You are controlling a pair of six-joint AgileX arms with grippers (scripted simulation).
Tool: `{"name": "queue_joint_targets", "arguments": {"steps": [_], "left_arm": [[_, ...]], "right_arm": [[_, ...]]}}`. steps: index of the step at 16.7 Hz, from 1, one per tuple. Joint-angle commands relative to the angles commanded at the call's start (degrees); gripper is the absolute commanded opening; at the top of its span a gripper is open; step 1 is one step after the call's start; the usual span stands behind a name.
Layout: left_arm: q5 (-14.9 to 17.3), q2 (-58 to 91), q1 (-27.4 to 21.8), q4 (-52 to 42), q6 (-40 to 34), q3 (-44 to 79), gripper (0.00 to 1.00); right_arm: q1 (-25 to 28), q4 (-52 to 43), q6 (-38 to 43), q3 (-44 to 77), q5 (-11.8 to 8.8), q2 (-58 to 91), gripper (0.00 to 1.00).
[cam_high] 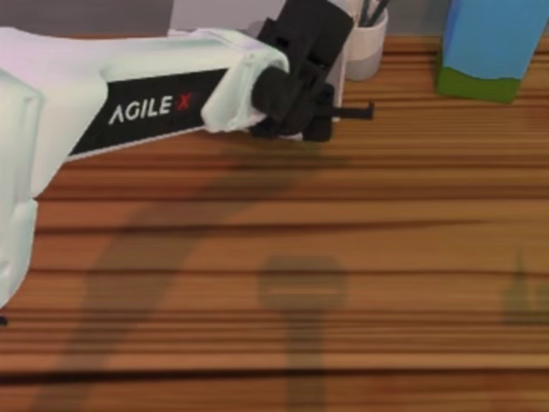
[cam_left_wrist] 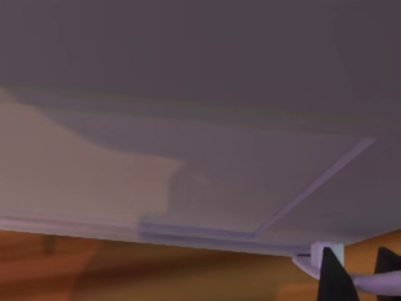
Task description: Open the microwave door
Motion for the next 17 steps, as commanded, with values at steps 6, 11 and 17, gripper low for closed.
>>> {"name": "queue_joint_targets", "arguments": {"steps": [6, 11, 17], "left_arm": [[0.0, 0.0, 0.0, 0.0, 0.0, 0.0, 0.0], [0.46, 0.1, -0.44, 0.06, -0.16, 0.04, 0.0], [1.89, -2.04, 0.4, 1.98, 2.51, -3.2, 0.0]], "right_arm": [[0.0, 0.0, 0.0, 0.0, 0.0, 0.0, 1.0], [0.0, 0.0, 0.0, 0.0, 0.0, 0.0, 1.0], [0.0, 0.0, 0.0, 0.0, 0.0, 0.0, 1.0]]}}
